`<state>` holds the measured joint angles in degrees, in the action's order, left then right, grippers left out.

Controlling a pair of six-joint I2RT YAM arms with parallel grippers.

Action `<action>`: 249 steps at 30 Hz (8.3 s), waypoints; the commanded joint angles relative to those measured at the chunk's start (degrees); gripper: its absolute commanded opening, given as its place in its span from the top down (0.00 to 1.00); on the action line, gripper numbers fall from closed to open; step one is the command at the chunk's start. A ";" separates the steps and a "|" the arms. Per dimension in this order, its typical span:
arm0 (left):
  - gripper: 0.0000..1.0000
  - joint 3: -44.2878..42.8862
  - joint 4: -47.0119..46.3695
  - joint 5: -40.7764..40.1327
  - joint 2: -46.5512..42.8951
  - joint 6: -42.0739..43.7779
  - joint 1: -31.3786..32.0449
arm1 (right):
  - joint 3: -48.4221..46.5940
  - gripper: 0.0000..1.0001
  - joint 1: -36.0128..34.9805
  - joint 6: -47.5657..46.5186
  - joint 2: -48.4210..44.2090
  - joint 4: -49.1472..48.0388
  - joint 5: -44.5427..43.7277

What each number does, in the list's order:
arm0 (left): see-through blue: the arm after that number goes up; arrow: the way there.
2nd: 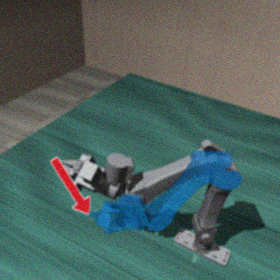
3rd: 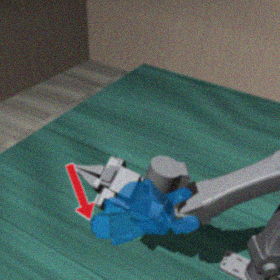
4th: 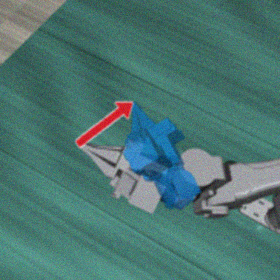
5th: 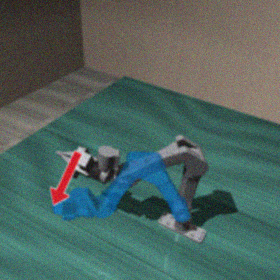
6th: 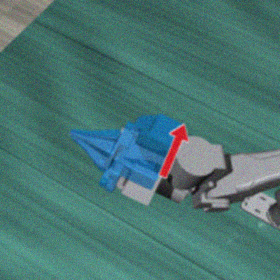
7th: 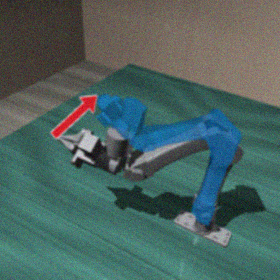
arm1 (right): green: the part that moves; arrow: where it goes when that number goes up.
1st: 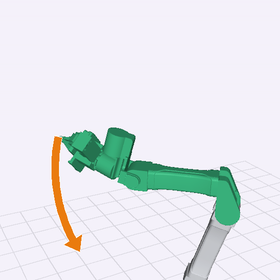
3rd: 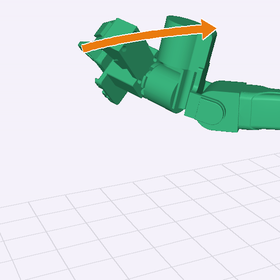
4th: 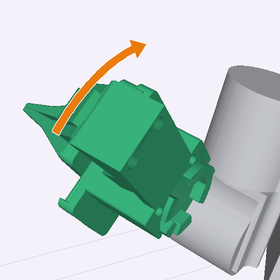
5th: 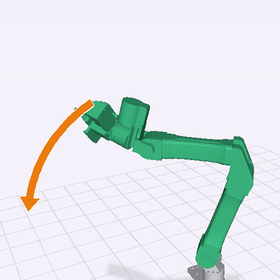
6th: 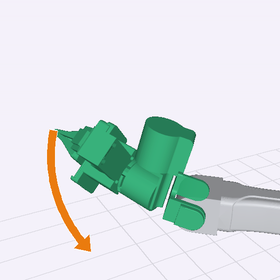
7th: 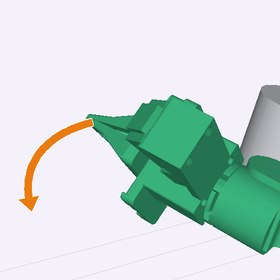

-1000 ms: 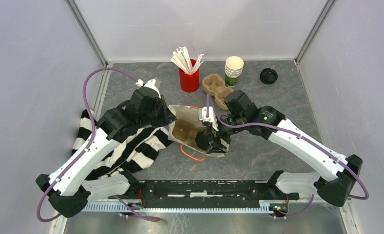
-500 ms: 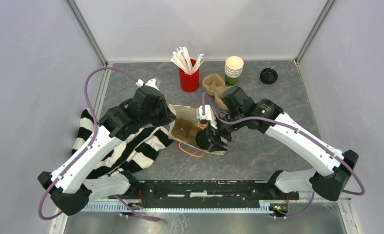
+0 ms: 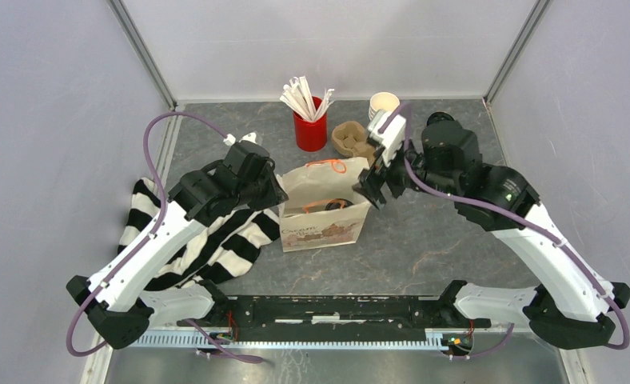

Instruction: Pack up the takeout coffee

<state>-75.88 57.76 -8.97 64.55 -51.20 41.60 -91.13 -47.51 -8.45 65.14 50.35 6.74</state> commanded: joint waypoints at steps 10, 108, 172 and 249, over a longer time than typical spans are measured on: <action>0.26 -12.72 11.19 -8.19 1.02 -1.03 -0.21 | -6.90 0.02 0.03 11.46 -4.18 7.37 -27.82; 0.70 -27.91 -54.86 26.25 53.49 7.61 -31.44 | 6.49 0.02 30.24 8.88 11.76 -4.91 -3.05; 0.82 -35.00 -50.27 25.71 57.10 9.36 -30.98 | 8.52 0.02 30.20 8.96 10.46 -5.62 -1.70; 0.98 -34.94 2.06 36.24 -7.49 26.14 -29.48 | 21.72 0.02 24.75 14.98 -16.61 -1.58 2.95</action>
<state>-112.95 57.23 27.51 58.04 -29.61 12.03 -70.83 -22.57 4.73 49.89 48.84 10.44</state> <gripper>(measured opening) 0.025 0.982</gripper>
